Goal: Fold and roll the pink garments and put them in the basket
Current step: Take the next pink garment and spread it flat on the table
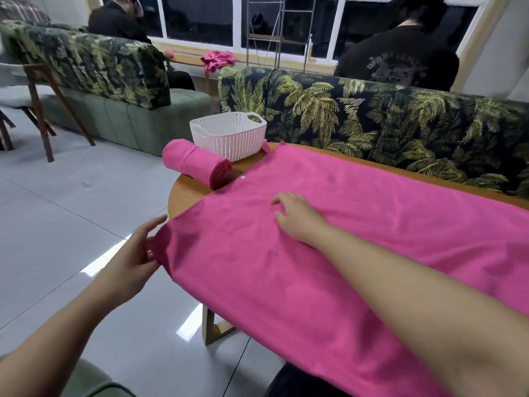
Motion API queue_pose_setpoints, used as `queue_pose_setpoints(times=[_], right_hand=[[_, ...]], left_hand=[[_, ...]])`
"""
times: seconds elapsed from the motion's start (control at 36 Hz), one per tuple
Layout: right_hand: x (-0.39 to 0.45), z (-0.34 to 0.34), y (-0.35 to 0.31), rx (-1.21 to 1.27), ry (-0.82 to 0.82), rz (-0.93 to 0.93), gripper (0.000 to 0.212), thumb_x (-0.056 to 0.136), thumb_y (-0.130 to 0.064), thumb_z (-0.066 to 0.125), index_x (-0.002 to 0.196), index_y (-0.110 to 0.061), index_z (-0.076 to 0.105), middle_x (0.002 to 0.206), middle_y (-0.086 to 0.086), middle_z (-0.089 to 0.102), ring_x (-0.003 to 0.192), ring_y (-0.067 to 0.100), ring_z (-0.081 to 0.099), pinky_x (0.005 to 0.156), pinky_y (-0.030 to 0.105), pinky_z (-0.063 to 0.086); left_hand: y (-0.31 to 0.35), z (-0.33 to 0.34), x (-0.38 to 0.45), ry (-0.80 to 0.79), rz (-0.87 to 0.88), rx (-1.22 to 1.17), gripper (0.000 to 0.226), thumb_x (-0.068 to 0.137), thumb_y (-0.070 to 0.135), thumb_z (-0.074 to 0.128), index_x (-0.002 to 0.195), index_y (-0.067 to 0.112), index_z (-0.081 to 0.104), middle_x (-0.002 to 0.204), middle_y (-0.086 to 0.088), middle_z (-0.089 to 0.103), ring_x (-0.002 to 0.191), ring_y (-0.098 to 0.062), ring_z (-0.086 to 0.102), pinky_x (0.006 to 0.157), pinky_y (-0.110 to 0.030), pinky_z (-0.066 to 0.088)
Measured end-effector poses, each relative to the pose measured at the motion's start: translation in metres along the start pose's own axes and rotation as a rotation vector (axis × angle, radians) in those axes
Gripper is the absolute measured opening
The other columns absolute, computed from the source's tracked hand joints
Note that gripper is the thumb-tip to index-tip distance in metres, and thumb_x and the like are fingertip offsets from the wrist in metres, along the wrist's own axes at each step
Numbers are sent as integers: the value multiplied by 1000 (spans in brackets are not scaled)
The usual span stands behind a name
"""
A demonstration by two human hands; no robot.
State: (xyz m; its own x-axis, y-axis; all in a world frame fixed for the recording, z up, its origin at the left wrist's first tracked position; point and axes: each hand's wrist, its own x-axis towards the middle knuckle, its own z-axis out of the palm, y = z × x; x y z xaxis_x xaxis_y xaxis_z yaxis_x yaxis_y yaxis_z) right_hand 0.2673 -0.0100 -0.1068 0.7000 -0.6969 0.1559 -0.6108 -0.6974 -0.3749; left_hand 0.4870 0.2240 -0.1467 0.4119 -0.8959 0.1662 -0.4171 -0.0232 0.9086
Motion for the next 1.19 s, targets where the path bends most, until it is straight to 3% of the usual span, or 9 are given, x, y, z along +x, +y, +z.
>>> queue_pose_setpoints(times=[0.14, 0.25, 0.33, 0.47, 0.58, 0.72, 0.94, 1.06, 1.19], right_hand=[[47, 19, -4, -28, -61, 48, 37, 96, -9, 43, 132, -7, 51, 138, 11, 49, 128, 27, 43, 109, 31, 30], [67, 33, -7, -59, -103, 45, 41, 97, -11, 39, 137, -10, 48, 151, 7, 36, 139, 24, 33, 115, 33, 24], [72, 41, -11, -74, -131, 78, 42, 101, -24, 35, 139, -12, 45, 148, 7, 42, 135, 26, 38, 113, 40, 28], [70, 48, -12, -113, -95, 95, 46, 100, -39, 34, 135, -13, 49, 142, 6, 47, 132, 25, 40, 112, 43, 28], [69, 44, -12, -129, -110, 90, 52, 99, -46, 36, 139, -13, 45, 147, 6, 42, 136, 24, 36, 114, 41, 26], [70, 39, -13, -124, -134, 84, 53, 99, -46, 38, 139, -12, 45, 147, 8, 42, 135, 25, 37, 113, 36, 27], [71, 32, -13, -157, -186, 60, 55, 98, -45, 43, 143, -13, 41, 148, 9, 40, 137, 24, 35, 112, 31, 25], [72, 35, -8, -185, -202, 18, 56, 96, -43, 47, 143, -11, 41, 148, 8, 41, 137, 23, 34, 113, 30, 25], [71, 39, -5, -199, -234, 25, 60, 100, -47, 36, 149, -15, 29, 158, 4, 23, 146, 23, 17, 119, 40, 15]], left_hand=[[-3, -2, 5, 63, 50, 119, 50, 77, 32, 62, 122, 49, 46, 103, 22, 69, 102, 4, 62, 89, -28, 43], [-7, 0, 14, 58, 108, 86, 38, 84, 38, 62, 114, 58, 51, 96, 15, 71, 99, -3, 63, 90, -29, 42], [-6, 6, 20, 96, 114, -63, 31, 81, 53, 58, 111, 49, 53, 75, 4, 65, 75, -11, 61, 77, -23, 45], [7, 5, 24, 191, 162, -193, 23, 94, 17, 51, 113, 29, 47, 63, 4, 52, 52, -10, 48, 51, -19, 44], [15, -5, 18, 202, 157, -200, 26, 86, 29, 50, 108, 44, 50, 64, 4, 51, 52, -9, 44, 42, -18, 37], [16, -15, 6, 126, 83, -142, 32, 74, 52, 52, 106, 49, 53, 70, 2, 51, 55, -10, 44, 43, -20, 39], [2, -24, -7, 161, -66, -65, 17, 99, 27, 48, 113, 38, 49, 70, 7, 57, 61, -15, 45, 52, -24, 40], [0, -25, -12, 116, -183, -22, 32, 91, 57, 48, 119, 41, 48, 90, 8, 66, 72, -11, 57, 65, -32, 44], [-13, -22, -1, 68, -227, 292, 33, 92, 23, 60, 119, 36, 44, 89, 4, 59, 73, -21, 61, 60, -28, 46]])
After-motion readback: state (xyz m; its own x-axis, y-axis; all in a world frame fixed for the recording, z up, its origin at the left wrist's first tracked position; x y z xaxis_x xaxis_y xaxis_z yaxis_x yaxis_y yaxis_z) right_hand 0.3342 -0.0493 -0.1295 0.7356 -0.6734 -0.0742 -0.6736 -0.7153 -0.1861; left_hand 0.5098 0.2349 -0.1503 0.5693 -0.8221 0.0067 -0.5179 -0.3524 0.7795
